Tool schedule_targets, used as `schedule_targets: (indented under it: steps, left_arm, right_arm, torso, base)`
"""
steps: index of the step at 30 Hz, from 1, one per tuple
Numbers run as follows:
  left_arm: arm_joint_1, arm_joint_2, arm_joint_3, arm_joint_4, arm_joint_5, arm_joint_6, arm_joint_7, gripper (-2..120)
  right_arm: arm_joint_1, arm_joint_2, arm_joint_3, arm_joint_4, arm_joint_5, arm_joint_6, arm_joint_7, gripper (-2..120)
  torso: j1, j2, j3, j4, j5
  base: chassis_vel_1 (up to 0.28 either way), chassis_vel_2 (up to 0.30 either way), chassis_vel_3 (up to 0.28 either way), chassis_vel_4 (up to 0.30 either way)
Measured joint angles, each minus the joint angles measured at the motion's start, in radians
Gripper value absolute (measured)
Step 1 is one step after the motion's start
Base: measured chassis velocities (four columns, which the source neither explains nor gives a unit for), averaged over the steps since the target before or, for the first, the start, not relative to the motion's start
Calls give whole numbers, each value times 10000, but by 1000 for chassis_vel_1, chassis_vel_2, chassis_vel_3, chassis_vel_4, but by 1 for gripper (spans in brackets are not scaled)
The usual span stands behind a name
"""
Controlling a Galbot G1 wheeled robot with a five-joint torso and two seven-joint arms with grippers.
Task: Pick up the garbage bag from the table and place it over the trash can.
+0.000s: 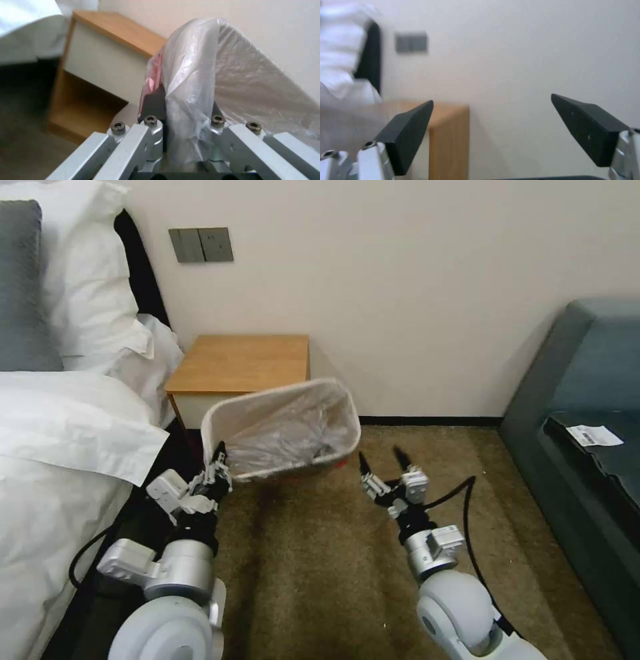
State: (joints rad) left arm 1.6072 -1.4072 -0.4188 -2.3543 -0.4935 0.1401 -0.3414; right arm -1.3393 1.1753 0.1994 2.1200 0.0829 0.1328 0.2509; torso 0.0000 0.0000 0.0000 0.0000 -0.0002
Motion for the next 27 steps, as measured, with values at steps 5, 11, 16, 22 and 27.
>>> schedule_targets:
  steps: [5, 11, 16, 22, 27]
  left_arm:
    - [3, 246, 91, 976, 2034, -334, 335, 11]
    - [-47, 140, 274, 1503, 2682, -389, 382, 11]
    - [19, -65, 337, 1626, 3130, -477, 382, 11]
    - [161, -345, 407, 1597, 3581, -613, 401, 11]
    - [193, -519, 523, 1634, 4290, -841, 504, 11]
  right_arm:
    - [176, -548, 162, 615, -759, 569, -1506, 79]
    - [593, -1666, -434, 529, -589, 377, -3964, 55]
    - [1497, -2291, -954, 85, 150, -383, -6048, 37]
    - [2488, -2446, -1697, -540, 698, -1200, -6408, 19]
    - [3107, -2297, -2518, -1035, 1198, -1990, -6059, 1]
  torso:
    - [0, 0, 0, 1, 1]
    - [0, 0, 1, 0, 2]
    - [0, 0, 1, 0, 2]
    - [0, 0, 0, 2, 2]
    - [0, 0, 1, 0, 2]
  base:
    - [0, 0, 0, 0]
    - [0, 0, 0, 0]
    - [0, 0, 0, 0]
    - [0, 0, 0, 0]
    - [0, 0, 0, 0]
